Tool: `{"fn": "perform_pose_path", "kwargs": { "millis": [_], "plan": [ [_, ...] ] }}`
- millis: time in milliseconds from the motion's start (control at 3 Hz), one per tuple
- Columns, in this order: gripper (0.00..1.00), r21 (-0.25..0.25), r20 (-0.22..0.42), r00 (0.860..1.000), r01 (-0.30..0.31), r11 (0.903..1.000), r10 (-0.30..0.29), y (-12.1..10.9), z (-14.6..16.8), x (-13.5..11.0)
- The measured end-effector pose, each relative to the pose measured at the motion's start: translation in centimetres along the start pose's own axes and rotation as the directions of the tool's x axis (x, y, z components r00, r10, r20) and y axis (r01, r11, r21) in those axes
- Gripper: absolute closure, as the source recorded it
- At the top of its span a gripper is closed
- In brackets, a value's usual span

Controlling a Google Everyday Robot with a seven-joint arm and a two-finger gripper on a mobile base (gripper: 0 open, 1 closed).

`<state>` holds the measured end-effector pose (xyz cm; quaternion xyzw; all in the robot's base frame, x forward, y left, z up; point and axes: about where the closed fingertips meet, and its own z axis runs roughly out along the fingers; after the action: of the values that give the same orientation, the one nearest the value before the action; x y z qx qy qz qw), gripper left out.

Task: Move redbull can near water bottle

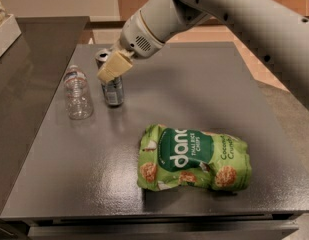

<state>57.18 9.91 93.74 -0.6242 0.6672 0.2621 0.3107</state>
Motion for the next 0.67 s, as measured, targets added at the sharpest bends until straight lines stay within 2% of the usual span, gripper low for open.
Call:
{"fn": "perform_pose_path", "kwargs": {
  "millis": [667],
  "plan": [
    [0.59,-0.027,0.002,1.0,0.013,0.9996,-0.013,0.41,2.43,-0.12]
  ]
}}
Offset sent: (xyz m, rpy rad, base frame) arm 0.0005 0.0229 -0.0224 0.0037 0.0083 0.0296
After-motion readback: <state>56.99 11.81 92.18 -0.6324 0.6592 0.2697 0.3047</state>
